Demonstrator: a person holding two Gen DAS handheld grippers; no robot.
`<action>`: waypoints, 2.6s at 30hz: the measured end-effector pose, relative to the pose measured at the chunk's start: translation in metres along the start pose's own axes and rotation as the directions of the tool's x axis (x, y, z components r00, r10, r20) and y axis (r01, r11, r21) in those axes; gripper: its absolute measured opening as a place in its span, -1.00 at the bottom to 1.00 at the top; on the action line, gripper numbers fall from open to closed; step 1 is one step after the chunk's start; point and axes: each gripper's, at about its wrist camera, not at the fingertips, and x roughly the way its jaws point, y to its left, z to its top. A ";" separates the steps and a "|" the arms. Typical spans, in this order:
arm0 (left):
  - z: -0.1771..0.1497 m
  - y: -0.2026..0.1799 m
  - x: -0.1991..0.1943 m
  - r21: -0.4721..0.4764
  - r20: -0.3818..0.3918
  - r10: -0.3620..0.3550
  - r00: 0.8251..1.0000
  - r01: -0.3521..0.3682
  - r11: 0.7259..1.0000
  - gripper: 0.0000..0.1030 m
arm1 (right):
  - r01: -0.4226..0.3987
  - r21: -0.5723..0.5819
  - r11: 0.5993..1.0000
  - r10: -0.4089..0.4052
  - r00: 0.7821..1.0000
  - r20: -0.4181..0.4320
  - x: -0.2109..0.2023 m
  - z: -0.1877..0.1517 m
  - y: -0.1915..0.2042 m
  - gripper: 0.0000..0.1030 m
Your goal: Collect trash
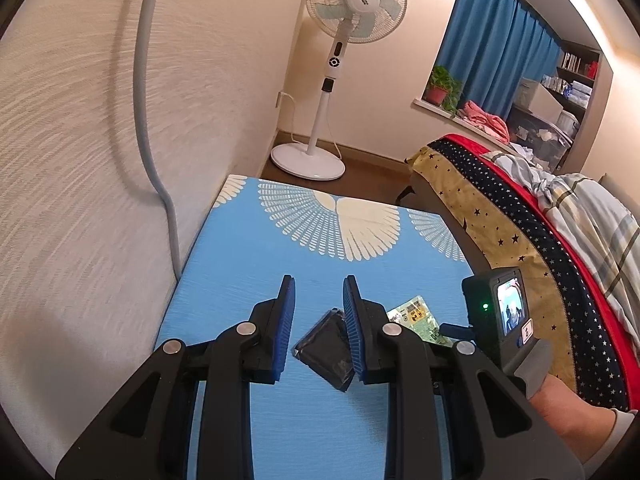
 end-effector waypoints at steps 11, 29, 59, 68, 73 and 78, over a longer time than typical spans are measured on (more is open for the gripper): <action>0.000 -0.002 -0.001 -0.002 0.002 -0.002 1.000 0.002 1.000 -0.52 | 0.030 -0.009 1.000 -0.029 1.000 0.007 0.001 -0.002 0.004 0.64; -0.002 -0.007 0.010 0.010 -0.022 -0.004 1.000 0.004 1.000 -0.52 | -0.015 -0.028 0.999 0.018 0.994 0.107 -0.027 -0.007 0.001 -0.91; -0.057 -0.028 0.128 0.110 -0.270 0.108 0.957 -0.081 0.991 0.45 | -0.311 0.103 0.945 0.266 0.912 0.311 -0.124 -0.002 -0.051 -1.00; -0.059 -0.026 0.136 0.105 -0.288 0.120 0.950 -0.094 0.990 0.47 | -0.314 0.104 0.944 0.269 0.912 0.310 -0.125 -0.003 -0.054 -1.00; -0.060 -0.029 0.137 0.114 -0.295 0.109 0.949 -0.078 0.990 0.46 | -0.318 0.100 0.943 0.274 0.909 0.313 -0.128 -0.004 -0.052 -1.00; -0.059 -0.032 0.135 0.122 -0.297 0.099 0.950 -0.065 0.990 0.23 | -0.314 0.095 0.945 0.271 0.910 0.315 -0.129 -0.005 -0.050 -1.00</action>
